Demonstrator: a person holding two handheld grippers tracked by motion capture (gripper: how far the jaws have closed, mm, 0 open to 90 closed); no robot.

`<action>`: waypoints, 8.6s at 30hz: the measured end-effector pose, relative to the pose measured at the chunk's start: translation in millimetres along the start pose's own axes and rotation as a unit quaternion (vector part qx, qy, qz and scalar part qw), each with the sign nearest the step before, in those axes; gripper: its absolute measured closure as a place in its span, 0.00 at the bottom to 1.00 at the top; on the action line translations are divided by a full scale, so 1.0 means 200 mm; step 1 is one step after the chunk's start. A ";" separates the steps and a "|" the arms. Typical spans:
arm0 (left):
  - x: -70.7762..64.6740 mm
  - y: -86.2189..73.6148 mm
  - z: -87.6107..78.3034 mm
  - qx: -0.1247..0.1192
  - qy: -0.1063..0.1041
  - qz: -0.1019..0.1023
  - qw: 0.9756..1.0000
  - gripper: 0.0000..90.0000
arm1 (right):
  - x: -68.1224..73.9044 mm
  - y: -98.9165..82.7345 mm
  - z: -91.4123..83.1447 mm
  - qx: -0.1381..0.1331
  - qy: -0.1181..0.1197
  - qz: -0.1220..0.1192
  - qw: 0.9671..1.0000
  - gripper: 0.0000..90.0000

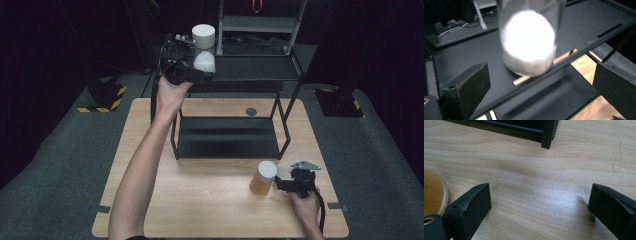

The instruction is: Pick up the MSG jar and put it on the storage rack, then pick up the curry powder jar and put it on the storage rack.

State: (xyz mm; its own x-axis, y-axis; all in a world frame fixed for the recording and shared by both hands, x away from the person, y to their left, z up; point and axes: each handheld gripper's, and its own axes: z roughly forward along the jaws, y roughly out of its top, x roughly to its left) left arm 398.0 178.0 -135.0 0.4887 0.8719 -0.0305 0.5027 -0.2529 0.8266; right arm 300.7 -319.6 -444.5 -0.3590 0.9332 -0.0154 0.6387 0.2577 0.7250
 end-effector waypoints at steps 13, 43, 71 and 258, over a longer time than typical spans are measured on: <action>0.01 -0.19 0.03 0.013 -0.021 0.001 1.000 0.02 | 0.00 0.00 0.00 0.000 0.000 0.000 1.000 0.04; -0.06 -0.50 0.12 0.041 -0.015 0.029 0.999 0.01 | 0.00 0.00 0.00 0.001 0.000 -0.001 1.000 0.04; -0.13 -0.90 0.25 0.033 -0.024 0.012 0.999 0.03 | 0.00 0.00 0.00 0.001 0.000 -0.001 1.000 0.04; -0.28 -1.53 0.56 0.084 0.036 -0.012 0.996 0.03 | 0.08 0.00 -0.12 -0.101 0.166 -0.074 0.978 0.34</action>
State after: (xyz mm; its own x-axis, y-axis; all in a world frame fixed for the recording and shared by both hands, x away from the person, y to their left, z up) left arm 297.2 158.5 -449.5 0.4253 0.9051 -0.0029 0.6284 -0.2929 0.7207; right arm 279.6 -309.5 -428.1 -0.6602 0.7479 0.0693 0.4274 0.2982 0.8535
